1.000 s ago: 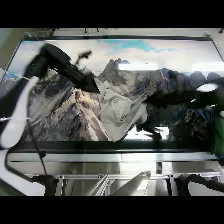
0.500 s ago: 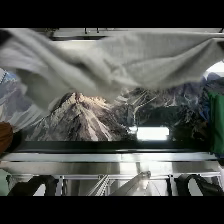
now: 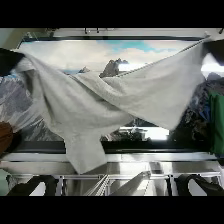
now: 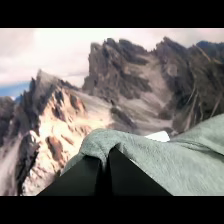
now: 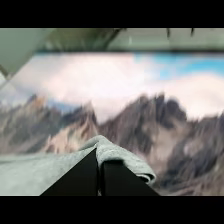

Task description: Fold the shirts.

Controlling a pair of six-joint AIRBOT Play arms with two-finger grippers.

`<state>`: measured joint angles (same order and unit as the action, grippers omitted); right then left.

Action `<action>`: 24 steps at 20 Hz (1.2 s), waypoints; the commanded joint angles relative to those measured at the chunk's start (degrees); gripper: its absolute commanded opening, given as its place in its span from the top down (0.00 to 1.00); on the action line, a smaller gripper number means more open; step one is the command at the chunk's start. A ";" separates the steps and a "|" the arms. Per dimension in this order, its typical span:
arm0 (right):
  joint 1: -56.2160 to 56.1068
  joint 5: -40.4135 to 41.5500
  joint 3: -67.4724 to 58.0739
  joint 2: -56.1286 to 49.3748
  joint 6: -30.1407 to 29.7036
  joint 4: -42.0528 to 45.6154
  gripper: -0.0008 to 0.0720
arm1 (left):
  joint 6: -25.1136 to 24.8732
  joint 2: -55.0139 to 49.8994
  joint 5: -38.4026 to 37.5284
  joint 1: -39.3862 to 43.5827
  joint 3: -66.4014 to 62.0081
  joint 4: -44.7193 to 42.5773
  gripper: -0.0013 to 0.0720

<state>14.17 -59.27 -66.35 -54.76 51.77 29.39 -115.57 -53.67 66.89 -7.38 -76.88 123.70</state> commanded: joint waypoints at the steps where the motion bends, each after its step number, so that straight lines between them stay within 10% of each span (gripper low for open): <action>1: -4.61 1.01 2.19 -19.04 -0.72 0.20 0.95 | -2.69 -19.06 1.62 -0.74 -1.03 3.96 0.76; 3: -4.92 1.01 2.12 -29.66 0.63 0.04 0.57 | -2.01 -31.01 6.80 -0.74 -4.96 3.98 0.13; 4: -4.37 1.01 2.10 -32.89 1.29 0.00 0.58 | -1.77 -36.33 10.21 -0.74 -7.50 3.96 0.03; 12: 4.37 -5.81 2.16 -32.81 6.34 9.01 0.58 | 8.59 -48.09 29.90 -0.74 -12.35 4.02 0.04; 24: 3.48 -7.26 8.72 -32.28 9.99 14.16 0.57 | 19.91 -22.69 7.65 5.14 35.30 3.80 0.04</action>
<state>17.69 -65.80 -58.04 -87.31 61.54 44.05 -98.83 -78.32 81.91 -4.43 -48.01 127.57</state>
